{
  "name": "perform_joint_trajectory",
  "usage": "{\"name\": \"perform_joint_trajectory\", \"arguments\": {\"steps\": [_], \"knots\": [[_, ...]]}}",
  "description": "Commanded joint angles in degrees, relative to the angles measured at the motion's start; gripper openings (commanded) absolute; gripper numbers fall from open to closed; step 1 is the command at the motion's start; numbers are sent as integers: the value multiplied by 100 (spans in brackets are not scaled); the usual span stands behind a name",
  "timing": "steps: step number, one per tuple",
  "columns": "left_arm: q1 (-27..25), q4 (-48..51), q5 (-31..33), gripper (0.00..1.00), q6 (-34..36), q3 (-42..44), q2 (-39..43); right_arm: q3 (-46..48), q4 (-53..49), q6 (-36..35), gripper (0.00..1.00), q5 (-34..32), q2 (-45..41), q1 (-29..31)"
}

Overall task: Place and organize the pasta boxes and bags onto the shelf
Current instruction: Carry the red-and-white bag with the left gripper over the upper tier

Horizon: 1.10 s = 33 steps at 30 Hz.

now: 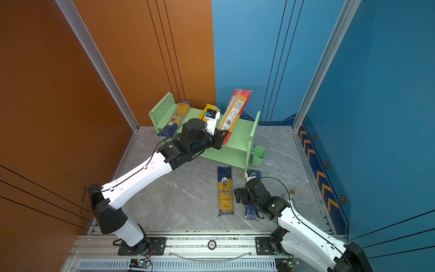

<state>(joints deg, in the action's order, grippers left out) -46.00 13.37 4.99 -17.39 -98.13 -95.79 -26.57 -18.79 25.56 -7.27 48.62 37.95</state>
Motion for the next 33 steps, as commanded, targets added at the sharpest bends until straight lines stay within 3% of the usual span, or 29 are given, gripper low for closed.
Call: {"name": "perform_joint_trajectory", "arguments": {"steps": [1, 10, 24, 33], "knots": [[76, -889, 151, 0, -88, -553, -76, 53, 95, 45, 100, -61, -19, 32], [67, -572, 363, 0, -120, -1010, -461, 105, 91, 37, 100, -86, -105, 21], [54, -536, 568, 0, -185, -912, -628, 142, 128, 37, 100, -84, -78, 18], [40, -792, 603, 8, -344, -512, -623, 150, 156, 46, 100, -97, -78, 10]]}}
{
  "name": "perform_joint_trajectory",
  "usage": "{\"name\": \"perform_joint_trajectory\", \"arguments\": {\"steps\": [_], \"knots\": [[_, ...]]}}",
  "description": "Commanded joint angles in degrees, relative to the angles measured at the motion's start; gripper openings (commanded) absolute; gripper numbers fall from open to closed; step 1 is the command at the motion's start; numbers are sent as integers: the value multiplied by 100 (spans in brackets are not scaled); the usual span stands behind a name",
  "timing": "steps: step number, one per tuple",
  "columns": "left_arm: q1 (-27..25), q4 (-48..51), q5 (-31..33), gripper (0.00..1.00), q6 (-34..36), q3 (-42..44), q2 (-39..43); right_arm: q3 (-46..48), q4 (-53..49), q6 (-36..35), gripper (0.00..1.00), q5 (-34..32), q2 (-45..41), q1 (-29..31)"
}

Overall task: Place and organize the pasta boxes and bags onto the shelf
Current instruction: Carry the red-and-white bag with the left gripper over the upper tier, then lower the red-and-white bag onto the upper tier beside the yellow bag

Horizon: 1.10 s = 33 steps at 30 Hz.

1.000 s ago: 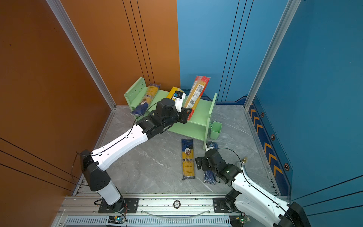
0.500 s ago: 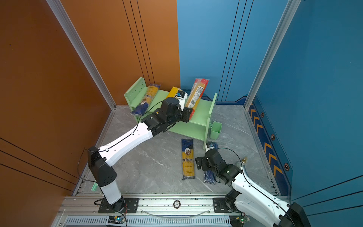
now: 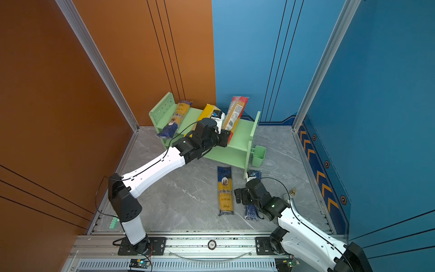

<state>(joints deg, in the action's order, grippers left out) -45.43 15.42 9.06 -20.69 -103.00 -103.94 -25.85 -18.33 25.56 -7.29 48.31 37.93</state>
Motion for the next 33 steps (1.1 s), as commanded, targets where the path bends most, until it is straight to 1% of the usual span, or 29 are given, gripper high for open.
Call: {"name": "perform_joint_trajectory", "arguments": {"steps": [1, 3, 4, 6, 11, 15, 17, 21, 26, 28, 30, 33], "knots": [[-17, -996, 192, 9, -14, -17, 190, 80, 94, 45, 100, -92, -50, 8], [-14, -995, 197, 11, -23, -1, 186, 81, 93, 45, 100, -91, -54, 6], [-20, -997, 191, 14, -23, 20, 189, 80, 95, 45, 100, -94, -59, 4], [-18, -996, 212, 23, -29, 43, 190, 80, 93, 41, 100, -97, -50, 9], [-26, -997, 172, 26, -22, 76, 197, 80, 106, 46, 100, -96, -37, -5], [-20, -1003, 168, 31, -38, 109, 212, 88, 107, 35, 100, -93, -46, -12], [-43, -1014, 195, 31, -49, 146, 238, 97, 109, 43, 100, -97, -48, -9], [-92, -1002, 219, 25, -42, 201, 329, 123, 96, 45, 100, -102, -83, -16], [-164, -997, 323, 25, 44, 239, 414, 141, 76, 54, 100, -100, -135, -30], [-185, -967, 365, 22, 48, 253, 427, 157, 76, 54, 100, -102, -157, -28], [-227, -949, 493, 18, 55, 304, 444, 175, 84, 65, 100, -97, -182, -30], [-332, -932, 769, 18, 129, 377, 492, 194, 61, 67, 100, -105, -217, -34]]}}
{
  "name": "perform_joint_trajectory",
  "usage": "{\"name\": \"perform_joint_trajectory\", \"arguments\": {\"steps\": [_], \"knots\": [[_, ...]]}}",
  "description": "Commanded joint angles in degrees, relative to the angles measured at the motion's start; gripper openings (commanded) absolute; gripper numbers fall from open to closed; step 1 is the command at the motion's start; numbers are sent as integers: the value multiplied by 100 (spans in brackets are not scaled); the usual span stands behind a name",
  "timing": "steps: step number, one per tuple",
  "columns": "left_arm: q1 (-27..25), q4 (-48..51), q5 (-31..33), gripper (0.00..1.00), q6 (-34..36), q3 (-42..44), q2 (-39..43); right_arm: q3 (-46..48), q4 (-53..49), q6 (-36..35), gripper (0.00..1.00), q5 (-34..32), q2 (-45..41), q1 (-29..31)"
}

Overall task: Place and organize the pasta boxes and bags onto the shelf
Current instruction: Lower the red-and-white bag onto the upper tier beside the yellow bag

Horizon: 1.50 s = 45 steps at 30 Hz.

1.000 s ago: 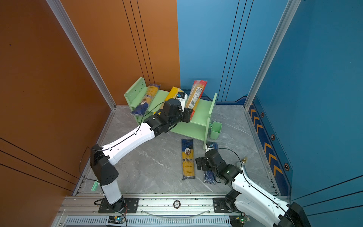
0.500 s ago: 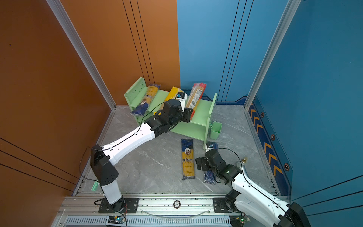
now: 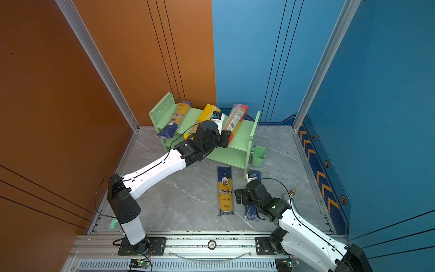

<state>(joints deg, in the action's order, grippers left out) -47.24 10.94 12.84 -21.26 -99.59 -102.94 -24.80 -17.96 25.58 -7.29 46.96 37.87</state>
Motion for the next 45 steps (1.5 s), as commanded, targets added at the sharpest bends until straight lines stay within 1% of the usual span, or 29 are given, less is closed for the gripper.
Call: {"name": "perform_joint_trajectory", "arguments": {"steps": [1, 5, 7, 13, 18, 26, 27, 29, 36, 39, 42, 45], "knots": [[-198, -444, 512, 18, 221, 36, 388, 98, 21, 70, 100, -99, -105, -29], [-319, -287, 878, 19, 315, 52, 408, 106, -20, 67, 100, -101, -167, -34], [-323, -285, 961, 19, 324, 106, 438, 114, -32, 77, 100, -98, -202, -34], [-327, -242, 958, 21, 315, 125, 452, 159, -51, 96, 100, -106, -274, -45], [-341, -241, 941, 26, 290, 142, 465, 159, -72, 103, 100, -97, -310, -52], [-353, -267, 940, 30, 219, 235, 406, 186, -118, 145, 100, -93, -358, -53], [-348, -283, 949, 31, 203, 253, 404, 186, -127, 149, 100, -96, -370, -57], [-355, -303, 958, 38, 181, 287, 407, 186, -131, 149, 100, -97, -380, -51], [-349, -319, 940, 41, 183, 364, 441, 186, -124, 163, 100, -95, -371, -59], [-356, -376, 949, 50, 183, 444, 488, 186, -122, 163, 100, -97, -344, -62], [-367, -416, 951, 54, 214, 511, 556, 177, -124, 166, 100, -94, -319, -63], [-390, -452, 932, 61, 306, 559, 619, 159, -125, 166, 100, -93, -290, -70]]}}
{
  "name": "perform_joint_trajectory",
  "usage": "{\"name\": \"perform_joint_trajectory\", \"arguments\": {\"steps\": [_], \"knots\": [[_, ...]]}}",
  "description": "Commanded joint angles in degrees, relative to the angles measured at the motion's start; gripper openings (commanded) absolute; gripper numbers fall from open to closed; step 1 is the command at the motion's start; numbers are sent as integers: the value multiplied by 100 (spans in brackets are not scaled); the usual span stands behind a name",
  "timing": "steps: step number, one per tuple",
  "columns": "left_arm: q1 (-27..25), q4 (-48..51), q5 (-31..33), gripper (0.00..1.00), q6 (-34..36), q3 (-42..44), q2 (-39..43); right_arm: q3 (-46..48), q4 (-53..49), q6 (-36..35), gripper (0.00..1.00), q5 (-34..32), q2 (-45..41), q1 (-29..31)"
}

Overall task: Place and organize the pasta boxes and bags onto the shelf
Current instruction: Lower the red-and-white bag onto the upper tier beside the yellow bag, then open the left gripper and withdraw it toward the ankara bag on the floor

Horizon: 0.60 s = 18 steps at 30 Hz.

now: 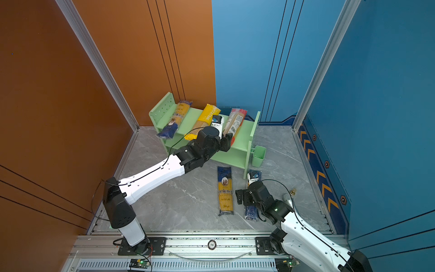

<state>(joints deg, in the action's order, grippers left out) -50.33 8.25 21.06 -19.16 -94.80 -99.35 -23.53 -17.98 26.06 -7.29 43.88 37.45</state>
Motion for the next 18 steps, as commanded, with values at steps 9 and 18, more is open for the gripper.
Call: {"name": "perform_joint_trajectory", "arguments": {"steps": [9, 18], "knots": [[-94, -289, 60, 84, 158, 304, 545, -28, -130, 109, 100, -86, 144, -43], [-285, -462, -195, 94, 293, 787, 1202, -87, -115, 60, 100, -97, 303, -55]]}}
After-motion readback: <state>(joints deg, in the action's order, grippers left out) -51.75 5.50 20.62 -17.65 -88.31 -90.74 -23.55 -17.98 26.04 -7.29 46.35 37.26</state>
